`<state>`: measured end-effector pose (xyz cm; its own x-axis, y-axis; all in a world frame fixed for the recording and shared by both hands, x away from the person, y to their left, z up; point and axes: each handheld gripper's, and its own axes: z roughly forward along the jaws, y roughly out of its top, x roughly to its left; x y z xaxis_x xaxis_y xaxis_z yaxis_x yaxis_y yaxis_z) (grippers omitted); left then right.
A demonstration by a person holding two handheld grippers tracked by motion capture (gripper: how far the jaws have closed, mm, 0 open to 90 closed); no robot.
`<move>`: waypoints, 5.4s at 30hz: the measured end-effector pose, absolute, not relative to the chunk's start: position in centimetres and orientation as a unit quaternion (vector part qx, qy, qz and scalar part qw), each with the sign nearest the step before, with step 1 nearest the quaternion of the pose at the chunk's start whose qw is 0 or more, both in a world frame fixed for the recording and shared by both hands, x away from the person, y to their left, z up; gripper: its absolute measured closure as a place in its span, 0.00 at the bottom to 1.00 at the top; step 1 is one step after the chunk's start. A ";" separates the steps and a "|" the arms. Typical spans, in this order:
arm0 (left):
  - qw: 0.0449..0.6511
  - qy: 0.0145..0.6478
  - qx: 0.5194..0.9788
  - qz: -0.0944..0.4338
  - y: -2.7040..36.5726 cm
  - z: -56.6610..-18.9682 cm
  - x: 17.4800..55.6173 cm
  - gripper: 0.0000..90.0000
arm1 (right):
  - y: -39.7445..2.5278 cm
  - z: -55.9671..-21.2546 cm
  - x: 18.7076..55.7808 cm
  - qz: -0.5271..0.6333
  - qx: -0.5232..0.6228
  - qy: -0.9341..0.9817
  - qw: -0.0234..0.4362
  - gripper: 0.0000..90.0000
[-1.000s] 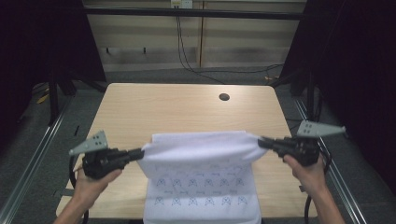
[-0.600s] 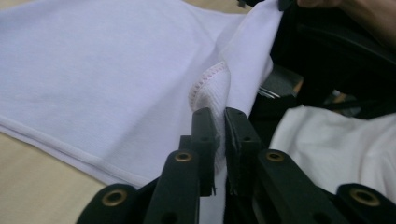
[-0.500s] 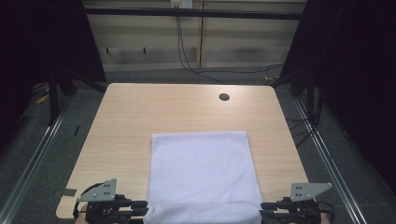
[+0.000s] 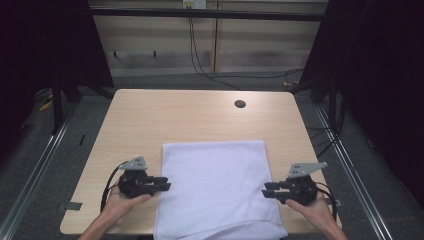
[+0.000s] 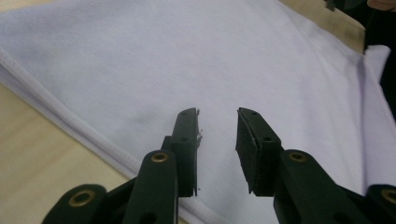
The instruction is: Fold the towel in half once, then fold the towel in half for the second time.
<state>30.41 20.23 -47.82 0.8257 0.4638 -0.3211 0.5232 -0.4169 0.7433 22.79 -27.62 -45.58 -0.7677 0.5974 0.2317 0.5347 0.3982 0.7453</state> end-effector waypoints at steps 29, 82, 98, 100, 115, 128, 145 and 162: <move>0.393 0.303 0.868 0.018 19.2 -50.0 31.8 0.93 | -25.3 -49.2 26.8 0.339 0.364 0.865 0.063 0.75; 0.422 0.373 0.826 0.027 22.8 -49.1 36.0 0.50 | -26.7 -48.5 34.3 0.360 0.416 0.832 0.071 0.57; 0.379 0.344 0.859 0.039 20.8 -49.8 36.1 0.47 | -26.2 -49.6 34.1 0.346 0.411 0.842 0.043 0.91; 0.379 0.344 0.858 0.034 21.1 -49.8 36.0 0.48 | -26.2 -49.5 33.9 0.345 0.410 0.843 0.044 0.93; 0.410 0.335 0.848 -0.004 22.2 -48.2 35.4 0.93 | -27.4 -47.1 33.7 0.395 0.409 0.822 0.035 0.95; 0.453 0.342 0.822 0.036 22.0 -44.0 38.5 0.93 | -28.3 -42.0 35.7 0.437 0.407 0.798 0.078 0.96; 0.479 0.361 0.796 0.085 20.9 -39.2 42.3 0.93 | -28.7 -37.9 39.8 0.439 0.423 0.783 0.126 0.96; 0.505 0.303 0.801 0.106 21.1 -37.4 38.4 0.93 | -28.6 -35.9 37.4 0.467 0.382 0.783 0.153 0.96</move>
